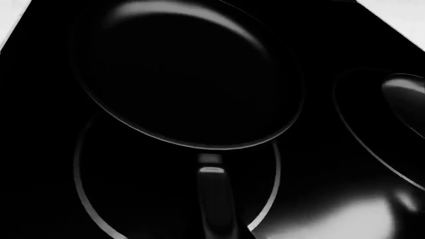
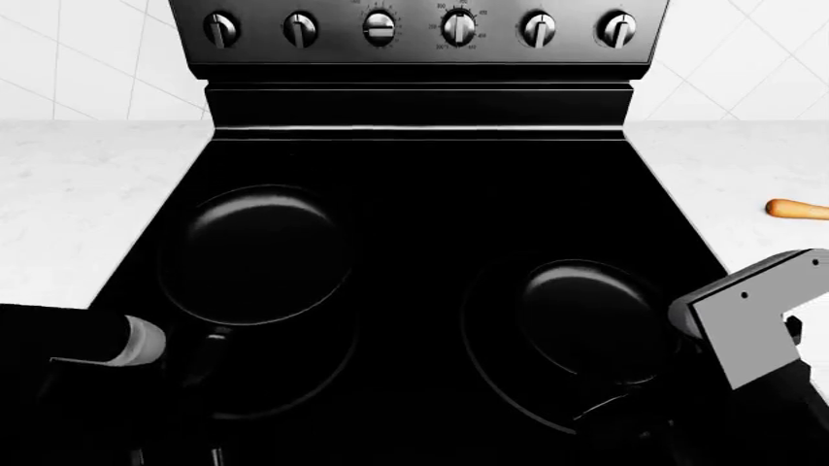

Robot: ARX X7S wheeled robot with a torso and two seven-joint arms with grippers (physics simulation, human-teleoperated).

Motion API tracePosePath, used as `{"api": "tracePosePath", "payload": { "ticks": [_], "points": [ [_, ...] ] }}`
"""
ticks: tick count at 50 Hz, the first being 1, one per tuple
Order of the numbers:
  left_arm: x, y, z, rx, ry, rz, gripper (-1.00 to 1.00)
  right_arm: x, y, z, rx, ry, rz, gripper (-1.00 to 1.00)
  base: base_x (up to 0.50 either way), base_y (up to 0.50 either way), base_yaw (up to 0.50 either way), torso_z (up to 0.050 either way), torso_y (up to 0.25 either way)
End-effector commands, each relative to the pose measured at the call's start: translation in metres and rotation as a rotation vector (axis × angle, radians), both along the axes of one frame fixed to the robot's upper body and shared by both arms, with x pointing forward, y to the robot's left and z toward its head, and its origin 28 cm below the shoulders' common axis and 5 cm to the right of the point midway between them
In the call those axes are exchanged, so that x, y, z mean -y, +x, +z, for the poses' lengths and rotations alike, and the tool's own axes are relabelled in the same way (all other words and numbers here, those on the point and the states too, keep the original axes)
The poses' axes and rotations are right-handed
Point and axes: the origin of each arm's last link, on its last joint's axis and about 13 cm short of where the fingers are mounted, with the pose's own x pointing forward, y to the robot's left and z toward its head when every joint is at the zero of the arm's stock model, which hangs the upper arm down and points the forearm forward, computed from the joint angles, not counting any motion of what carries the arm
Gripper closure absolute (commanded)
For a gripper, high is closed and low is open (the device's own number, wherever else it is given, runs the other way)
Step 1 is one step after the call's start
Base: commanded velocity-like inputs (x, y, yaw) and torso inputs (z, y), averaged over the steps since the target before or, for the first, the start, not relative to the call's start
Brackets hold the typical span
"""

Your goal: Place both pans onto different burners. Then place the carrot and the chicken breast on different pans.

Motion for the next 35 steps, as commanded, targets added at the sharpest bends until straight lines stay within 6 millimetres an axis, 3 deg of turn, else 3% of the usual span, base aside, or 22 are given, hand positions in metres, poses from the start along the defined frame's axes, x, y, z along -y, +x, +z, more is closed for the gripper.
{"api": "tracePosePath", "payload": {
  "ticks": [1,35],
  "points": [
    [-0.006,-0.008,-0.004,0.004,-0.006,0.02,1.0,-0.002,0.004,-0.001,0.005,0.003,0.016,-1.0,0.0,0.0,0.0,0.0,0.0],
    [-0.008,-0.01,-0.034,-0.104,-0.012,0.042,1.0,0.0,0.011,-0.003,0.023,0.02,0.009,-1.0,0.0,0.0,0.0,0.0,0.001]
  ]
}}
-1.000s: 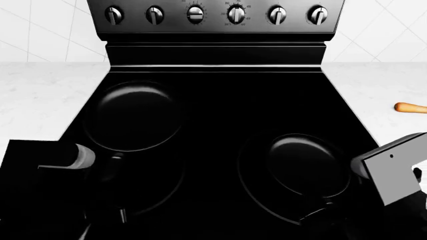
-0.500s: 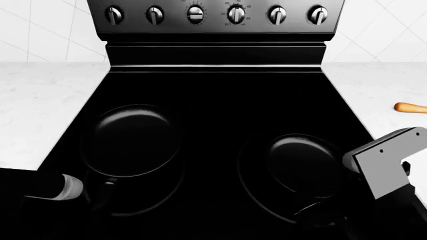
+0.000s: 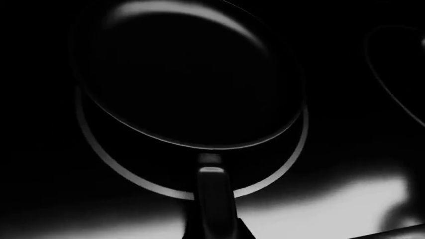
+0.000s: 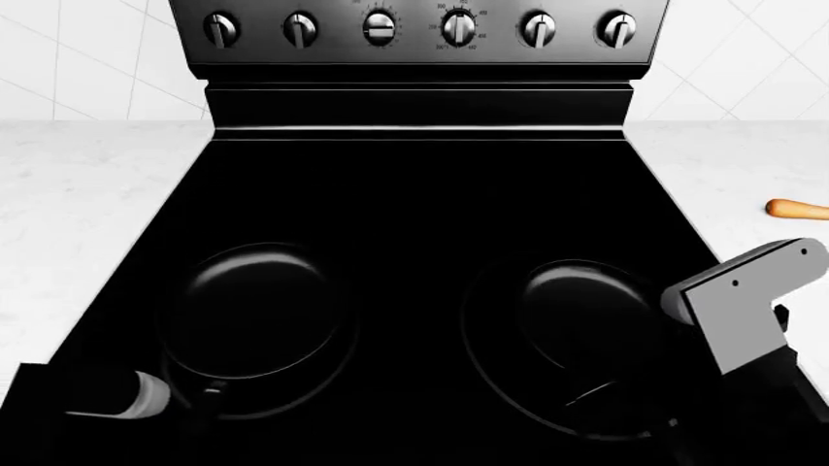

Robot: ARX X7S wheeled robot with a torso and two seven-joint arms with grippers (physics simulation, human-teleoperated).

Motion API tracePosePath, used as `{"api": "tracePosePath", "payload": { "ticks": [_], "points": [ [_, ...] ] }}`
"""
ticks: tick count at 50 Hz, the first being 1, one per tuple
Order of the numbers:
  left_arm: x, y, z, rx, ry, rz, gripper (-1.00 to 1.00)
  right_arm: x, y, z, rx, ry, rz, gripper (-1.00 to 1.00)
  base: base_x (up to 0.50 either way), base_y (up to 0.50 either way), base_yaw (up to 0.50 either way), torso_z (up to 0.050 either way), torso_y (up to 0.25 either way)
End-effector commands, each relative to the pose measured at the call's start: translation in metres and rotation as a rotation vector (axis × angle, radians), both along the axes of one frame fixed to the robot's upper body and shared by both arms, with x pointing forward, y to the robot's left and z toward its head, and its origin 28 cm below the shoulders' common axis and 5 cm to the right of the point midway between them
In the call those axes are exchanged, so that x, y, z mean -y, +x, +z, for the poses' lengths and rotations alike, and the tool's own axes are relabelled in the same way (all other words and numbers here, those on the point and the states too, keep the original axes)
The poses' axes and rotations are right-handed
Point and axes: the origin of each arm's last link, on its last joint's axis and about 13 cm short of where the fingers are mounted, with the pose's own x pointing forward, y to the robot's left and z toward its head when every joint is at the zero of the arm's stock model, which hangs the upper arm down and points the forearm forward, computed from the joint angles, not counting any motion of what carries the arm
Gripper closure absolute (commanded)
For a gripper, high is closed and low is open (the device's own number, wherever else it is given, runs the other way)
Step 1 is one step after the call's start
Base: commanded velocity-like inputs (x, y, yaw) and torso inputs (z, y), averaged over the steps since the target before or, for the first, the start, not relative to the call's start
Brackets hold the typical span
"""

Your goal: Place both pans onto different burners. Then place the carrot and the chicken breast on different pans.

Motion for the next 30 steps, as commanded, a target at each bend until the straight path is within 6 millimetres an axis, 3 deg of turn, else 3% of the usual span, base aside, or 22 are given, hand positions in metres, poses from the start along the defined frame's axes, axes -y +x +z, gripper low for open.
{"api": "tracePosePath", "payload": {
  "ticks": [1,3,4,20,30],
  "points": [
    [0.0,0.002,-0.003,0.005,-0.003,0.015,1.0,0.001,0.001,-0.001,0.004,0.005,-0.003,-1.0,0.0,0.0,0.0,0.0,0.0],
    [0.0,0.002,-0.003,0.0,-0.005,0.009,1.0,0.001,0.001,-0.002,0.004,0.006,-0.004,-1.0,0.0,0.0,0.0,0.0,0.0],
    [0.0,0.002,-0.004,0.001,-0.001,0.008,-1.0,0.001,0.001,-0.002,0.004,0.008,-0.004,-1.0,0.0,0.0,0.0,0.0,0.0],
    [0.002,0.002,0.003,0.031,0.004,-0.015,-1.0,0.002,0.0,-0.004,0.004,0.017,-0.01,-1.0,0.0,0.0,0.0,0.0,0.0],
    [0.007,0.001,0.028,0.154,-0.058,-0.064,-1.0,-0.004,-0.012,0.004,0.042,0.011,0.0,-1.0,0.0,0.0,0.0,0.0,0.0]
  ]
}}
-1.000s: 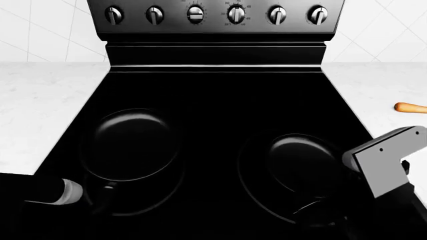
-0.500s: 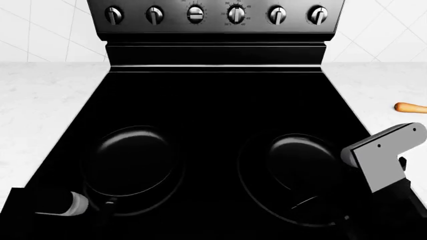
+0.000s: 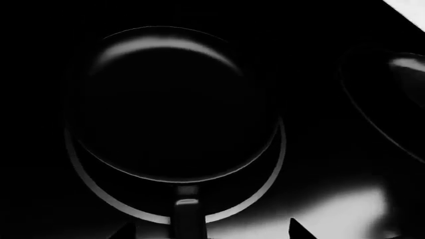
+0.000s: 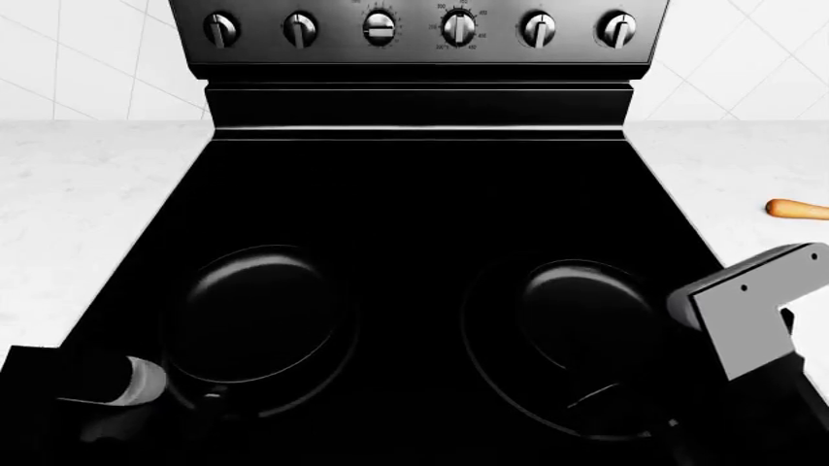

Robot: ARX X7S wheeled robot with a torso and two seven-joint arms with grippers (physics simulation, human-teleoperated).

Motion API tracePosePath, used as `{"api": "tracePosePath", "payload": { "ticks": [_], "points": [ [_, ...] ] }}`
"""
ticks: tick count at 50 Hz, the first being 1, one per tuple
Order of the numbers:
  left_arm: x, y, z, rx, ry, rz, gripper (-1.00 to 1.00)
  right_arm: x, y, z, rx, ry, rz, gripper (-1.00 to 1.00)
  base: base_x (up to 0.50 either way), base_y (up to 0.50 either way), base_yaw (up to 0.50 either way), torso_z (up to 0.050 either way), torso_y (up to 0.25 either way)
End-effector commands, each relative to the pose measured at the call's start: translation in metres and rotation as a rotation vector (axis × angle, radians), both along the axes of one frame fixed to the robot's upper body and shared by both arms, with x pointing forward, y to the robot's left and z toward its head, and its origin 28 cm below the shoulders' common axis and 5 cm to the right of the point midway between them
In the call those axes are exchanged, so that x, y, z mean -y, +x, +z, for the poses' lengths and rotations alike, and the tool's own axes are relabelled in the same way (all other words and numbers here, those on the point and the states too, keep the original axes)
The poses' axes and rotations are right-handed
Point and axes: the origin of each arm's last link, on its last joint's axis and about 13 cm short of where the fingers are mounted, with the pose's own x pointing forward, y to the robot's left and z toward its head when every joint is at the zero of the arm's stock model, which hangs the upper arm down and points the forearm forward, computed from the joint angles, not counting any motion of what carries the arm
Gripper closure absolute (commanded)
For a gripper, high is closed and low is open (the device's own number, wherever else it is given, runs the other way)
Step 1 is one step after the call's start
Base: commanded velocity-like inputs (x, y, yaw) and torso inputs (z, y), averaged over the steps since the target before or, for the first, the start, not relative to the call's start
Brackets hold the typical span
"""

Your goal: Place both pans onto different burners. Then place the carrot and the chicken breast on different pans.

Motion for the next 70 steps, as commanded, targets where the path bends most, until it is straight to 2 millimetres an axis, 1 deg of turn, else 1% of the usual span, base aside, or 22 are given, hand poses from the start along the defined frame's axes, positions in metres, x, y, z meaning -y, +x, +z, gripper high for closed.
{"api": "tracePosePath", "payload": {
  "ticks": [1,5,9,12,14,22,30,39,47,59,65,70],
  "points": [
    [0.005,-0.002,0.021,0.099,-0.043,-0.04,-1.0,-0.004,-0.01,0.005,0.03,-0.005,0.005,-1.0,0.0,0.0,0.0,0.0,0.0],
    [0.007,-0.004,0.028,0.137,-0.052,-0.053,-1.0,-0.005,-0.014,0.009,0.05,-0.006,-0.008,-1.0,0.0,0.0,0.0,0.0,0.0],
    [0.012,-0.007,0.03,0.152,-0.055,-0.073,-1.0,-0.006,-0.018,0.01,0.063,-0.008,-0.011,-1.0,0.0,0.0,0.0,0.0,0.0],
    [0.014,-0.007,0.031,0.164,-0.051,-0.087,-1.0,-0.008,-0.02,0.014,0.084,0.034,-0.022,-1.0,0.0,0.0,0.0,0.0,0.0],
    [0.016,-0.007,0.031,0.169,-0.05,-0.095,-1.0,-0.009,-0.023,0.016,0.095,0.032,-0.024,-1.0,0.0,0.0,0.0,0.0,0.0],
    [0.022,0.0,0.027,0.194,-0.04,-0.12,-1.0,-0.014,-0.033,0.02,0.106,0.02,-0.034,-1.0,0.0,0.0,0.0,0.0,0.0],
    [0.026,0.008,0.029,0.234,-0.043,-0.148,-1.0,-0.02,-0.043,0.023,0.119,0.0,-0.04,-1.0,0.0,0.0,0.0,0.0,0.0],
    [0.03,0.012,0.025,0.238,-0.054,-0.181,-1.0,-0.02,-0.046,0.023,0.114,0.013,-0.051,-1.0,0.0,0.0,0.0,0.0,0.0],
    [0.033,0.014,0.024,0.229,-0.06,-0.202,-1.0,-0.019,-0.047,0.02,0.115,0.034,-0.056,-1.0,0.0,-0.48,0.0,0.0,0.0],
    [0.034,0.011,0.022,0.227,-0.065,-0.215,-1.0,-0.018,-0.049,0.019,0.128,0.038,-0.053,-1.0,0.0,-0.5,0.0,0.0,0.0],
    [0.035,0.011,0.021,0.223,-0.068,-0.218,-1.0,-0.014,-0.049,0.016,0.126,0.037,-0.076,-1.0,0.0,-0.5,0.0,0.0,0.0],
    [0.036,0.013,0.021,0.22,-0.069,-0.224,-1.0,-0.013,-0.049,0.018,0.131,0.029,-0.08,-1.0,0.0,-0.5,0.0,0.0,0.0]
  ]
}}
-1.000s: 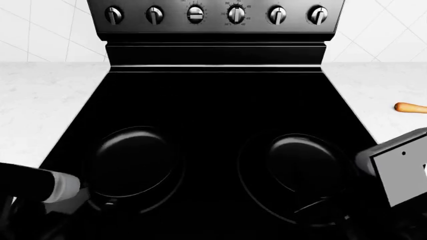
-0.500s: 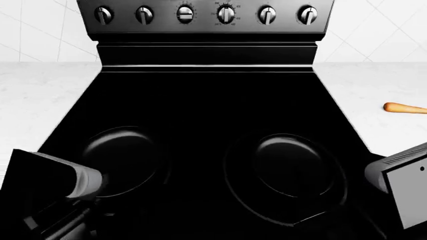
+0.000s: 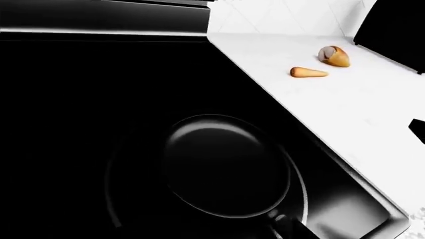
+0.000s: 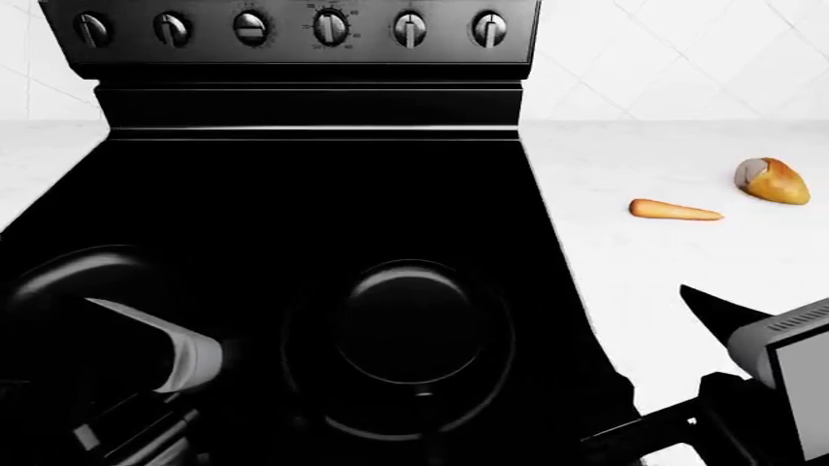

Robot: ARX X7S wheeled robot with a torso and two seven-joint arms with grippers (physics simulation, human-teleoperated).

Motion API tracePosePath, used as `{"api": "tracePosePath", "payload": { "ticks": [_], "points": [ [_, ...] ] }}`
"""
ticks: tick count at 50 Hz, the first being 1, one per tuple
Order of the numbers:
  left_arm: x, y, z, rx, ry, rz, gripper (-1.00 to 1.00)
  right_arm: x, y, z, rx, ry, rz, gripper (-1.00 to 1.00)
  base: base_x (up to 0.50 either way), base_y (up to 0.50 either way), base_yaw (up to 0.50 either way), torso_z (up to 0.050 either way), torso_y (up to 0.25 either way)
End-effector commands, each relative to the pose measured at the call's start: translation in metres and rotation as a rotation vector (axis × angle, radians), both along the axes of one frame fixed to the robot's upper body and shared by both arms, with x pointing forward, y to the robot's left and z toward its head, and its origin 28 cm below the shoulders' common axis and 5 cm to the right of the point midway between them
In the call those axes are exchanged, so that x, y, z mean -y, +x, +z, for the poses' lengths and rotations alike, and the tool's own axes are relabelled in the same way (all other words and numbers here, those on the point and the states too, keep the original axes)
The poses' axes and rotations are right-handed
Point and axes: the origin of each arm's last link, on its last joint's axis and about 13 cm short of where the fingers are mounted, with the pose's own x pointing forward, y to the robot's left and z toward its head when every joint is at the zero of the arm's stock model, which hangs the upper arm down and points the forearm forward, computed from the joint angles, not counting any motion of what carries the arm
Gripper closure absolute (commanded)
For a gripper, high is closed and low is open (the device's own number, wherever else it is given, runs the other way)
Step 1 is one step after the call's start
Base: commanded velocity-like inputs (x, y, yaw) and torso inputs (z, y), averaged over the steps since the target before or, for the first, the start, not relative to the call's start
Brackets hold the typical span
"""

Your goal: Place both pans onto different burners. Then place the carrot and the chicken breast on different pans.

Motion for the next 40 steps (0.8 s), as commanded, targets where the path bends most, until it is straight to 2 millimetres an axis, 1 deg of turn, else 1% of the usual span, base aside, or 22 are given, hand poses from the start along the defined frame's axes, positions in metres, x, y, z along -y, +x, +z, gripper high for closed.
{"api": "tracePosePath", "payload": {
  "ticks": [1,23,32,40],
  "points": [
    [0.0021,0.002,-0.0014,-0.004,-0.002,-0.013,-1.0,0.0033,-0.0001,-0.0001,0.005,-0.005,-0.018,-1.0,0.0,-0.5,0.0,0.0,0.0],
    [0.0051,0.0045,-0.0025,-0.009,0.0,-0.041,-1.0,0.003,0.0045,0.0012,0.008,-0.005,-0.017,-1.0,0.0,-0.5,0.0,0.0,0.0],
    [0.0051,0.0078,-0.0059,-0.02,-0.009,-0.039,-1.0,0.0025,0.0079,0.0001,0.004,-0.005,-0.017,-1.0,0.0,-0.5,0.0,0.0,0.0],
    [0.0046,0.009,-0.005,-0.018,-0.018,-0.025,-1.0,0.0019,0.0086,-0.0011,0.005,-0.003,-0.015,-1.0,0.0,-0.5,0.0,0.0,0.0]
  ]
}}
